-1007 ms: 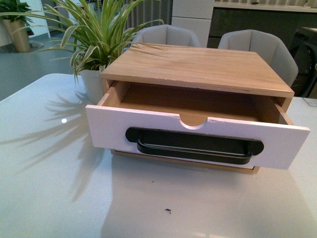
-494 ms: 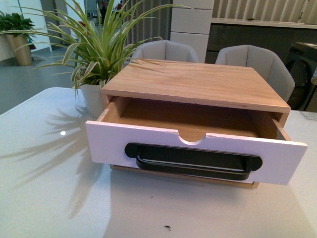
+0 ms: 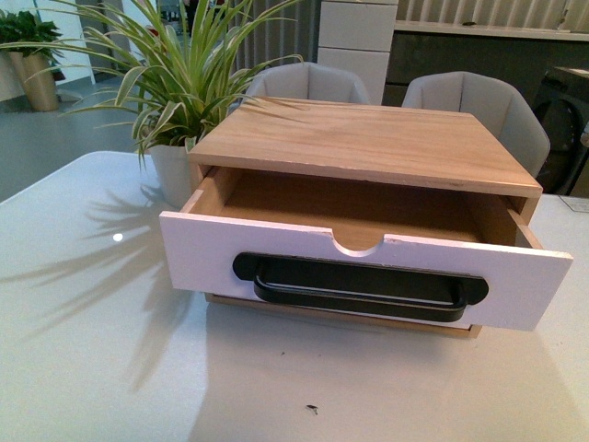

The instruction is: Pull drawer

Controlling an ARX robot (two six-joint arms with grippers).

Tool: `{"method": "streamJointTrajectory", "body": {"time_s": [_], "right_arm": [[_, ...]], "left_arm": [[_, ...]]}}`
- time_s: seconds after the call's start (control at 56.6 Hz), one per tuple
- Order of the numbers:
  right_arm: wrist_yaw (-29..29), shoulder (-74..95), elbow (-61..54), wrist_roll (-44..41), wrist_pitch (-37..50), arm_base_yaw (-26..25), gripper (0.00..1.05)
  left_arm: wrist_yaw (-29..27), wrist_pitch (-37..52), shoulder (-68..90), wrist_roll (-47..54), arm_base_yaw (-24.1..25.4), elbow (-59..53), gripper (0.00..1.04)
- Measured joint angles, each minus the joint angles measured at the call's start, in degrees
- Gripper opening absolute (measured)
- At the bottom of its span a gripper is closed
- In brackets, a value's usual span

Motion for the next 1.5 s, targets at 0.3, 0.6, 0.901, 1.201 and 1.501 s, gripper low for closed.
{"method": "streamJointTrajectory", "body": {"time_s": [0.3, 0.6, 0.901, 1.201, 1.501], "right_arm": [[0.02, -2.82, -1.79, 0.00, 0.09, 0.02, 0.02], [-0.04, -2.86, -1.79, 0.00, 0.09, 0.02, 0.02], [-0.04, -2.89, -1.79, 0.00, 0.09, 0.04, 0.02], [-0.04, -2.93, -1.79, 0.00, 0.09, 0.02, 0.02], [-0.04, -2.93, -1.79, -0.04, 0.09, 0.02, 0.37]], "left_arm": [[0.00, -8.66, -8.87, 0.04, 0.00, -0.02, 0.03], [0.00, -14.91, -15.15, 0.04, 0.00, -0.02, 0.03], [0.00, -25.35, -23.63, 0.07, 0.00, 0.00, 0.03], [0.00, -27.74, -27.67, 0.09, 0.00, 0.00, 0.03], [0.00, -27.76, -27.67, 0.07, 0.00, 0.00, 0.41]]}}
